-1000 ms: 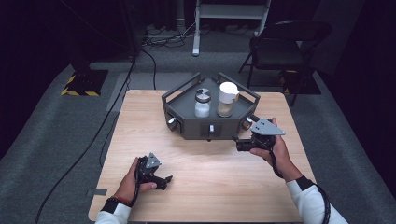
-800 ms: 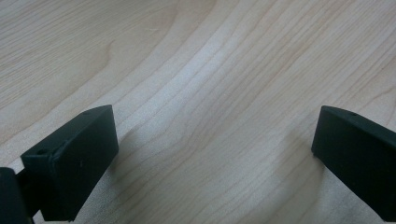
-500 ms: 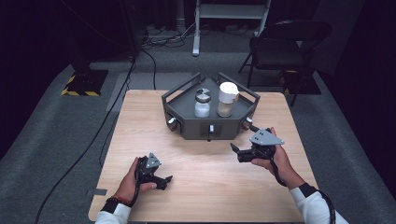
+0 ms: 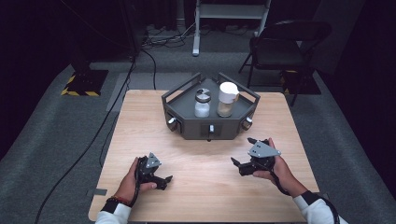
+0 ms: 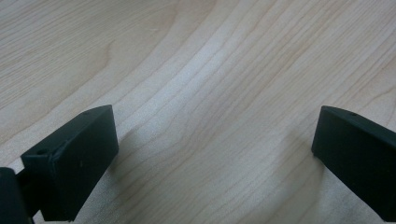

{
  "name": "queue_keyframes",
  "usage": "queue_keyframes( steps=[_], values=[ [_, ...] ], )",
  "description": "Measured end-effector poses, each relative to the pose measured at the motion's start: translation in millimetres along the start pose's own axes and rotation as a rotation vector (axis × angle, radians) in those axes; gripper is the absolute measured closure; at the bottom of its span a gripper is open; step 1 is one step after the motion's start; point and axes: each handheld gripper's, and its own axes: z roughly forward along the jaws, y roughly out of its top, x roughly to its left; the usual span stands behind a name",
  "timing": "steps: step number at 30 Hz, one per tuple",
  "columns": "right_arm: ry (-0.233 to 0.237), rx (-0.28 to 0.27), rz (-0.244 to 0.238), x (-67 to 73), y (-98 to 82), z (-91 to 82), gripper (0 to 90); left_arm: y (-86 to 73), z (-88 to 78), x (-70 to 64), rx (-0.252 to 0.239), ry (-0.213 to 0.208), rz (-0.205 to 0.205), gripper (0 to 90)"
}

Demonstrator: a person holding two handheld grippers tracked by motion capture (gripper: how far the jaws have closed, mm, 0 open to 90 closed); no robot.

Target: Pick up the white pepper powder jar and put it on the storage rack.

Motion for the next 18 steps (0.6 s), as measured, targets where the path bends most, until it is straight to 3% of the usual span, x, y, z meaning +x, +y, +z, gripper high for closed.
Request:
queue_keyframes(
  steps=[18],
  values=[
    [0.080,0.133,0.005,0.5,-22.7,2.7,2.7,0.0,0.0,0.0,0.000,0.000,0.000,0.0]
  ],
)
